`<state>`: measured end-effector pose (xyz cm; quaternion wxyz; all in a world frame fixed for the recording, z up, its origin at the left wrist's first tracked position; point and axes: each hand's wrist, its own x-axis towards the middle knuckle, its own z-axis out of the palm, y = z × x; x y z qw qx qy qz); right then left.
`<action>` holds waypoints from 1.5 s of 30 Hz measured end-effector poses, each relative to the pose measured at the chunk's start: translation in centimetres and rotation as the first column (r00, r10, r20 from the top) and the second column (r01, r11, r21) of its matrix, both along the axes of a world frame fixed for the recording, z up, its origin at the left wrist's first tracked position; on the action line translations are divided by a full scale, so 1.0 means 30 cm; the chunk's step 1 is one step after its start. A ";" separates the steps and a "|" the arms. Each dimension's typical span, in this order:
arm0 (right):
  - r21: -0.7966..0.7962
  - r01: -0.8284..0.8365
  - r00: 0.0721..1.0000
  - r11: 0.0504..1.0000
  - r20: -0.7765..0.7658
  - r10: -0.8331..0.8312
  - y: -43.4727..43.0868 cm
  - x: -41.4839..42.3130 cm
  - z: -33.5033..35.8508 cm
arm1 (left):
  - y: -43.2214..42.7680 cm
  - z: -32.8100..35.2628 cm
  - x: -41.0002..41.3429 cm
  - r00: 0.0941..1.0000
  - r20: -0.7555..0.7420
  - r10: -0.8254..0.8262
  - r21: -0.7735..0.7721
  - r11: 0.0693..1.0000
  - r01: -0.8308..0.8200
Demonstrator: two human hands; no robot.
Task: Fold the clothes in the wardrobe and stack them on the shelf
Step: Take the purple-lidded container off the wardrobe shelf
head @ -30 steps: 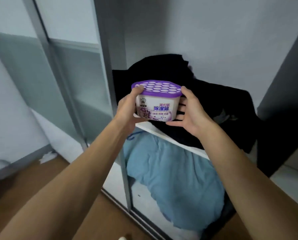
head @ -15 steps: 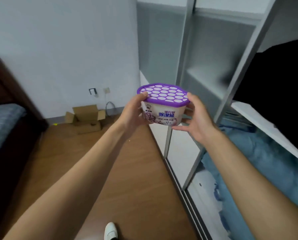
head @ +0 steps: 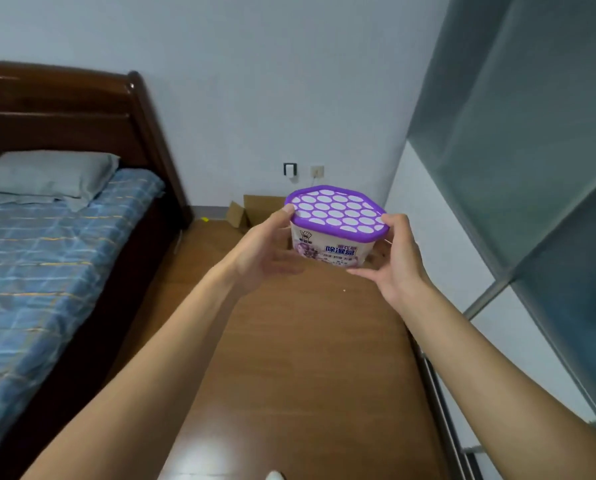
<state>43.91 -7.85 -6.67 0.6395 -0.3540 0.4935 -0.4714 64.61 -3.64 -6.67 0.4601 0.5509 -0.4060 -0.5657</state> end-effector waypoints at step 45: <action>0.211 -0.153 0.964 0.965 -0.183 0.193 -2.717 1.741 -0.646 | -2.633 -0.634 1.623 0.929 0.231 0.291 0.104 0.941 -0.321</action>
